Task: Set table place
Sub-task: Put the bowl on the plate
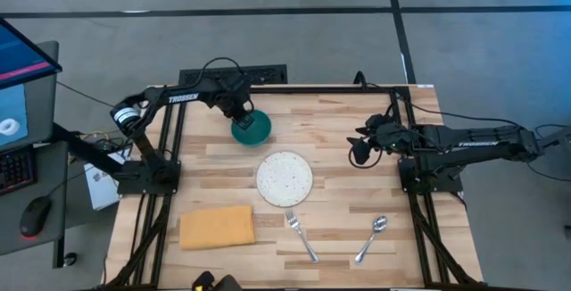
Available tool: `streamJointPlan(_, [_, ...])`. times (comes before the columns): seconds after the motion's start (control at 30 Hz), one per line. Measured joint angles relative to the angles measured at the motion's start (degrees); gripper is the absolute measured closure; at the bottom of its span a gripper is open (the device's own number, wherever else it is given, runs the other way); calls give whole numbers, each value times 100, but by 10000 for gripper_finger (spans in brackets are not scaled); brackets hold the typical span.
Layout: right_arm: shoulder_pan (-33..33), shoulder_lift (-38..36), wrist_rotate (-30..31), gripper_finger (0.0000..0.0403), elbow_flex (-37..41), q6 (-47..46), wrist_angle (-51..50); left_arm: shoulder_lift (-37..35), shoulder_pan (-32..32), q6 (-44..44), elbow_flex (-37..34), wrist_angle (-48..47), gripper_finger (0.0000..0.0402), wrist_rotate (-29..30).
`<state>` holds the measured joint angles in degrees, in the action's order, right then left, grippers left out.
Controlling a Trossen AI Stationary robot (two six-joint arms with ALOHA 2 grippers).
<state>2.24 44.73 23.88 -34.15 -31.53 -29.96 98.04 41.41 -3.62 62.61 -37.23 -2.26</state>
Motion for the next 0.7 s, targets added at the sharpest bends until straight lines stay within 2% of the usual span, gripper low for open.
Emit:
streamJointPlan(0.1, [0, 0, 4, 143, 0, -2, -16, -6, 0, 175, 2, -26, 393, -61])
streamJointPlan(0.27, [0, 10, 16, 143, -1, -2, -43, -17, -23, 486, 231, -493, 399, -193])
streamJointPlan(0.43, [0, 140, 20, 143, -7, -2, -45, -17, -211, 607, 950, -1026, 400, -229])
streamJointPlan(0.63, [2, 445, 20, 143, -7, -2, -45, -20, -716, 686, 1906, -1510, 401, -1244])
streamJointPlan(0.7, [2, 546, 22, 143, -7, -2, -41, -22, -984, 684, 2103, -1611, 401, -1407])
